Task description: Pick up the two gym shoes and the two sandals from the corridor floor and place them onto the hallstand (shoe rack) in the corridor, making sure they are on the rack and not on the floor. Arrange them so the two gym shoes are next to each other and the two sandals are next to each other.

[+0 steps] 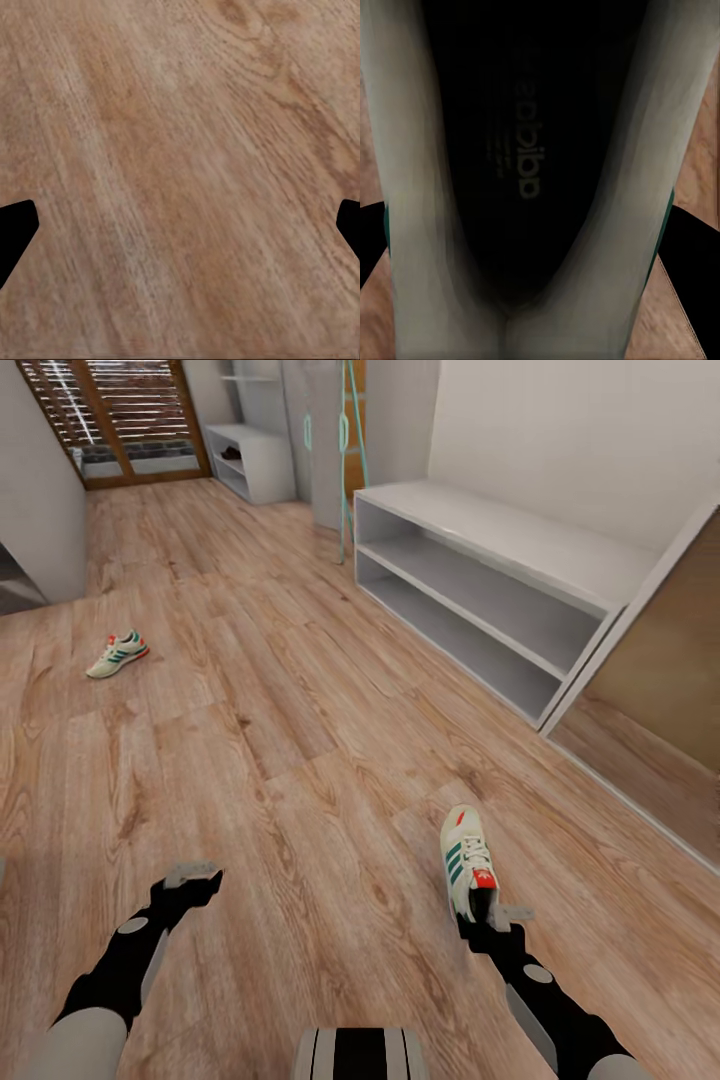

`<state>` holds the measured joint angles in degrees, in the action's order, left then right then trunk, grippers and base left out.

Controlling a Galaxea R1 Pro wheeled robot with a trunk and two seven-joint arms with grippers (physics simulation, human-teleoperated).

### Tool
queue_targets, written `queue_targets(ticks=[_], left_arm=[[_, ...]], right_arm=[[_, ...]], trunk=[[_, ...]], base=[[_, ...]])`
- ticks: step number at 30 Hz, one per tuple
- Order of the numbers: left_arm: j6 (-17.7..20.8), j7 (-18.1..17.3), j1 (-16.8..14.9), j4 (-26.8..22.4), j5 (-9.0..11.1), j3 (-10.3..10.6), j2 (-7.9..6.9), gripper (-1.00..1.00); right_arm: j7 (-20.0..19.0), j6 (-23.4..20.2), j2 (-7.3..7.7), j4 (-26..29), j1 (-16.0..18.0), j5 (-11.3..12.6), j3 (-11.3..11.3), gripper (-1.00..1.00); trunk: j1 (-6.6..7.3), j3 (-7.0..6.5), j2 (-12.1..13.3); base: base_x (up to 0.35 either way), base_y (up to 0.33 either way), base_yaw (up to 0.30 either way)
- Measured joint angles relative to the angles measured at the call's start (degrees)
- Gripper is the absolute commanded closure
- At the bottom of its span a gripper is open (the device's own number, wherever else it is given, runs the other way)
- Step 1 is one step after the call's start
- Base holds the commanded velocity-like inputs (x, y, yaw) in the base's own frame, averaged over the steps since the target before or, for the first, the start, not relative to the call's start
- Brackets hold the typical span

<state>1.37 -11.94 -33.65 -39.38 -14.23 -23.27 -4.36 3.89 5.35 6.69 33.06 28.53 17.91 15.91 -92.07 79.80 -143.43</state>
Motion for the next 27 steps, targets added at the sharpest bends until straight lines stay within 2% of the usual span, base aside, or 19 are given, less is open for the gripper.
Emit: queue_targets(ticks=[15, 21, 23, 27], left_arm=[[-1.64, -0.16, 7.55, 0.04, 0.38, -7.4, -0.05, -1.0], [-9.39, -0.03, 11.87, 1.16, 0.44, -10.28, 0.08, -1.0], [-10.73, -0.02, 12.79, 1.98, 0.46, -10.98, 0.11, -1.0], [-13.05, -0.08, 14.32, 7.07, 0.49, -13.73, 0.08, -1.0]], right_arm=[[-0.24, 1.5, -0.22, -0.16, -0.06, -0.26, 0.18, 1.0], [-0.3, 2.75, -0.33, -0.31, -0.13, -0.3, 0.35, 1.0], [-0.31, 2.83, -0.34, -0.32, -0.15, -0.3, 0.4, 1.0], [-0.4, 2.93, -0.42, -0.38, -0.18, -0.34, 0.54, 1.0]], trunk=[[0.39, -4.65, 0.2], [1.69, -6.25, 2.59], [2.13, -6.79, 3.39], [3.01, -7.86, 5.0]], base=[[0.0, 0.0, 0.0], [0.0, 0.0, 0.0], [0.0, 0.0, 0.0], [0.0, 0.0, 0.0]])
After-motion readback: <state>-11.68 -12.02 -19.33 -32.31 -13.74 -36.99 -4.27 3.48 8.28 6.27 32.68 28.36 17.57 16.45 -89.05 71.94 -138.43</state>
